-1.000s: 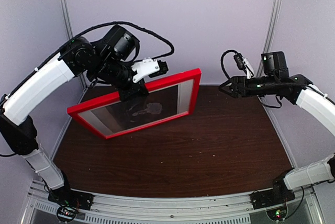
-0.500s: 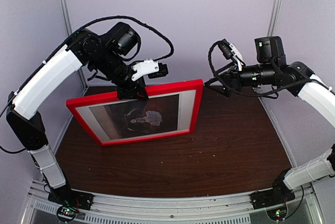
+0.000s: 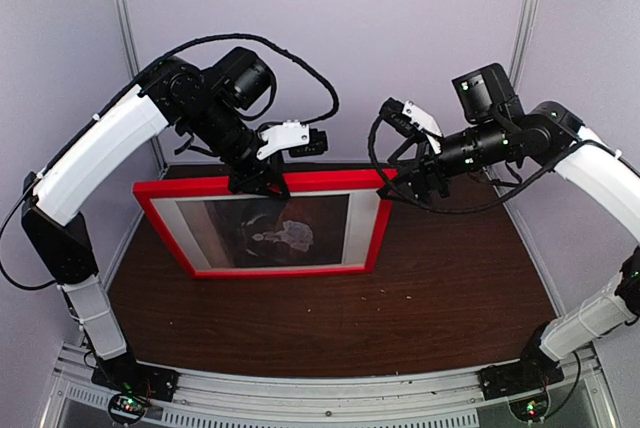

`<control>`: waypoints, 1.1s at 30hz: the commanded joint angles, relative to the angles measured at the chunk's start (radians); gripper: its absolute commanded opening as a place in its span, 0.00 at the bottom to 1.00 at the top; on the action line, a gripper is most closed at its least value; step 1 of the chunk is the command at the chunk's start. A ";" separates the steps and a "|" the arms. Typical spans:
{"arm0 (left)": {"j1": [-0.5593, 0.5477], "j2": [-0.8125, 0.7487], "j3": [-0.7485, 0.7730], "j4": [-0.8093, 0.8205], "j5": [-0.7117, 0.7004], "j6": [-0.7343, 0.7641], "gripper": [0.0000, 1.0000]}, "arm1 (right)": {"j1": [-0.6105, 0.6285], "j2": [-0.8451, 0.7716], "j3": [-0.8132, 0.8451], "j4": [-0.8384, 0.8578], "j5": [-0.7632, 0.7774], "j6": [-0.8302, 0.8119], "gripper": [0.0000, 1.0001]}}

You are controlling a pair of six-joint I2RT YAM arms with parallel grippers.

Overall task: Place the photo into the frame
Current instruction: Pass from the left arm to the right

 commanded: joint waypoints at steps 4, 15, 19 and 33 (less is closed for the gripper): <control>0.005 0.001 0.035 0.066 0.108 0.040 0.00 | 0.034 0.072 0.070 -0.115 0.101 -0.099 0.81; 0.005 0.033 0.023 0.065 0.130 0.051 0.00 | 0.077 0.149 0.152 -0.187 0.149 -0.149 0.59; 0.006 0.039 0.016 0.065 0.133 0.052 0.00 | 0.089 0.154 0.164 -0.204 0.170 -0.147 0.54; 0.014 0.046 0.000 0.065 0.137 0.049 0.00 | 0.106 0.164 0.215 -0.261 0.198 -0.167 0.34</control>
